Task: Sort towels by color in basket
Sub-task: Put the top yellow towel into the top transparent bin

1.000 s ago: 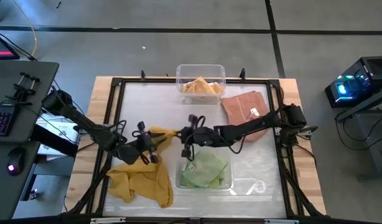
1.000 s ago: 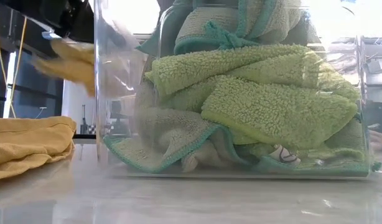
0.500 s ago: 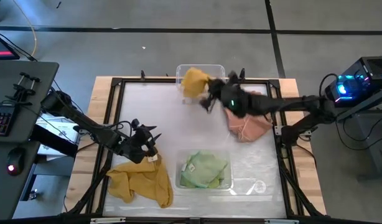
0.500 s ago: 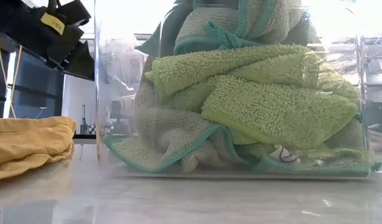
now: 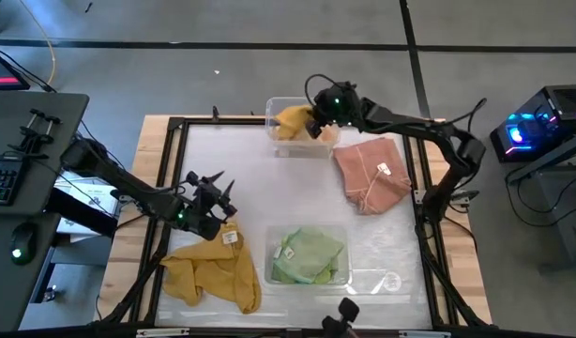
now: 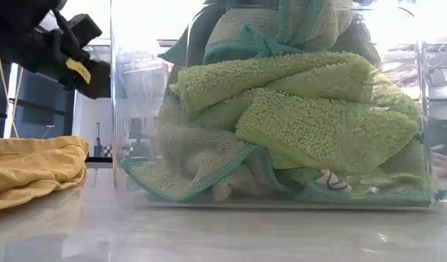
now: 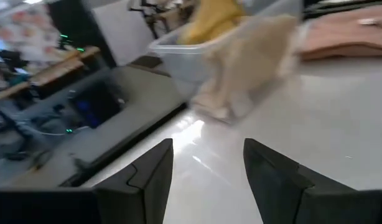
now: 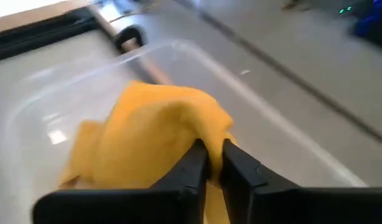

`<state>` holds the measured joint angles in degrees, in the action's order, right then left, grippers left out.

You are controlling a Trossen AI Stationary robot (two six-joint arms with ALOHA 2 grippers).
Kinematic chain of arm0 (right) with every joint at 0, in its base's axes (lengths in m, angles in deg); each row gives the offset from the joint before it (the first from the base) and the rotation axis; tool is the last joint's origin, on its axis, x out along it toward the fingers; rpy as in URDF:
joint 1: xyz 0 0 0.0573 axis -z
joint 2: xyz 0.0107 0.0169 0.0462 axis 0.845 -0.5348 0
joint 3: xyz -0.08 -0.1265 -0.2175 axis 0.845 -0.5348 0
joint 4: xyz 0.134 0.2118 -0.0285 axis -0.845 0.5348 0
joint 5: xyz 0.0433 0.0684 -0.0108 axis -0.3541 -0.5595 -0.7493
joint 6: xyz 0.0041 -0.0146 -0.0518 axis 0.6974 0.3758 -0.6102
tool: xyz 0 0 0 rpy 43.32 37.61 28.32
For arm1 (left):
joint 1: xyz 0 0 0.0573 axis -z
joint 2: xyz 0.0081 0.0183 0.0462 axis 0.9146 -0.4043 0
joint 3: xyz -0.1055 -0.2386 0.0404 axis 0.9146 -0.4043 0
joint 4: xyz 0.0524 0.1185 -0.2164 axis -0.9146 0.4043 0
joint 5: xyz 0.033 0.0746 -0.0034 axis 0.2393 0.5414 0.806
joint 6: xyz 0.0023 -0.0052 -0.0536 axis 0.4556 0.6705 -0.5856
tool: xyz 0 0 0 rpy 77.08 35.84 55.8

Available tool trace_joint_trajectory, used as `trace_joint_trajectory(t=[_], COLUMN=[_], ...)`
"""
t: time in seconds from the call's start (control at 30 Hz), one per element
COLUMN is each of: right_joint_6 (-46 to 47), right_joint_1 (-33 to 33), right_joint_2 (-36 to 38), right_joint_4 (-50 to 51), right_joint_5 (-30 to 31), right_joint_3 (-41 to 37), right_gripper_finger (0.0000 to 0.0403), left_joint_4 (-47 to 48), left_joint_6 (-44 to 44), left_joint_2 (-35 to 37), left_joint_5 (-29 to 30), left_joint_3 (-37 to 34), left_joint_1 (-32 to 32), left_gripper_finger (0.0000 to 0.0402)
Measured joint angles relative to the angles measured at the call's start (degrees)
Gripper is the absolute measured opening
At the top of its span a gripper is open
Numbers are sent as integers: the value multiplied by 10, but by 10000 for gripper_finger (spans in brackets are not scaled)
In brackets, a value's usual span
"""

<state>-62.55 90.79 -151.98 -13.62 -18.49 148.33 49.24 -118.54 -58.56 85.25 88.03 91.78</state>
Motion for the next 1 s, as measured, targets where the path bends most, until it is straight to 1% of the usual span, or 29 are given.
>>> trace_joint_trajectory(t=[0.1, 0.2, 0.3, 0.4, 0.47, 0.5, 0.53, 0.6, 0.63, 0.67, 0.77, 0.87, 0.93, 1.0], right_joint_6=[-11, -33, -53, -56, -61, -73, -92, -126, -119, -94, -4, 1, 13, 29], right_joint_1=[18, 27, 28, 19, 8, 2, -2, -8, -9, -9, -6, 1, 9, 18], right_joint_2=[2, 9, 31, 62, 74, 75, 73, 60, 49, 37, 2, -32, -52, -64], right_joint_4=[15, 62, 117, 145, 139, 125, 111, 84, 66, 46, -4, -13, -2, 10], right_joint_5=[-88, -142, -150, -126, -119, -131, -162, -246, -279, -286, -247, -244, -244, -226], right_joint_3=[0, 0, 0, 0, 0, 0, 1, 1, 1, 1, 1, 1, 1, 1], right_gripper_finger=[74, 127, 169, 188, 191, 191, 190, 186, 183, 180, 167, 154, 148, 142], left_joint_4=[-12, -15, -14, -14, -14, -15, -16, -17, -18, -18, -27, -48, -71, -97], left_joint_6=[-7, -19, -19, -15, -12, -13, -17, -35, -45, -51, -55, -37, -3, 36], left_joint_2=[0, 0, 0, 0, 0, 0, 0, 0, 0, 0, 0, 0, 0, 0], left_joint_5=[36, 62, 74, 79, 79, 79, 78, 75, 66, 51, 6, -17, -34, -56], left_joint_3=[-15, -20, -21, -21, -21, -21, -21, -21, -21, -21, -21, -21, -21, -21], left_joint_1=[-19, -39, -57, -74, -82, -86, -89, -96, -99, -100, -103, -103, -103, -103], left_gripper_finger=[184, 184, 184, 184, 184, 184, 184, 184, 184, 184, 184, 184, 184, 184])
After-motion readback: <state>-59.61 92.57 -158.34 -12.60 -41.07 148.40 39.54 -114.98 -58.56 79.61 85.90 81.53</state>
